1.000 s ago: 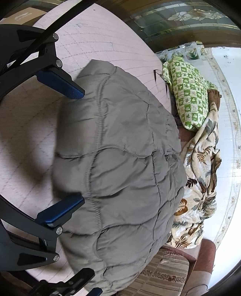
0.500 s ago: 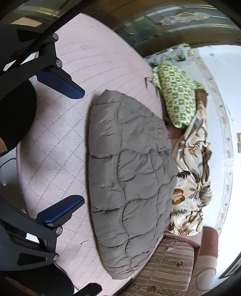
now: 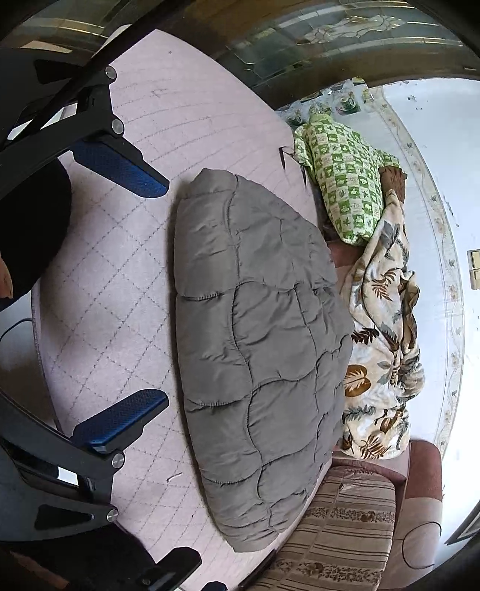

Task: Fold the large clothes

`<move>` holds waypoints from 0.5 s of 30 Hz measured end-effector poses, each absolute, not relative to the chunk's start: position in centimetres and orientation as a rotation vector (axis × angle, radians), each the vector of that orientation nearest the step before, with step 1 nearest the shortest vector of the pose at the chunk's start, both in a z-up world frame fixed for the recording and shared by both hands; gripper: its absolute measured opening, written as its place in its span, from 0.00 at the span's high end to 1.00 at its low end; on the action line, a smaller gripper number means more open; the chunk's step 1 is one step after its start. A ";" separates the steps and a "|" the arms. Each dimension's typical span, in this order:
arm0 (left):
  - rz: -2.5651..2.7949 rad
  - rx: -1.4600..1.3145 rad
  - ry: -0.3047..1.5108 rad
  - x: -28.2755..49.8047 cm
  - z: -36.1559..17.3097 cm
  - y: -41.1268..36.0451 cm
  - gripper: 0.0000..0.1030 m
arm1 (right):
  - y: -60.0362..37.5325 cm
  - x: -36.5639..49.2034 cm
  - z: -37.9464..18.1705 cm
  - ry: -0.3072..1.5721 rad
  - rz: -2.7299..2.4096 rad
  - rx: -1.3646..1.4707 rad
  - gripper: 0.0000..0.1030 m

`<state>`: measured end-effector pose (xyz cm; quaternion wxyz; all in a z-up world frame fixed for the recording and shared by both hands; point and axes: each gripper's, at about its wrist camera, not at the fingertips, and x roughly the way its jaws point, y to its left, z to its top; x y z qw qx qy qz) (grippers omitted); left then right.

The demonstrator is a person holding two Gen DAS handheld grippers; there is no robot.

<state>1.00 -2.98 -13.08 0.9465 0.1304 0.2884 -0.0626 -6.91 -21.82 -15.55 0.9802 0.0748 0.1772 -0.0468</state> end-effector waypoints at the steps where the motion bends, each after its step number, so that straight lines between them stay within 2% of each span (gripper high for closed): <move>1: -0.124 0.261 0.588 1.1 -13.1 -2.8 0.00 | -21.8 -6.9 -15.5 0.359 -0.096 0.153 0.06; 15: -0.098 0.232 0.644 2.2 -13.7 -2.2 0.00 | -21.5 -6.7 -15.8 0.384 -0.097 0.153 0.06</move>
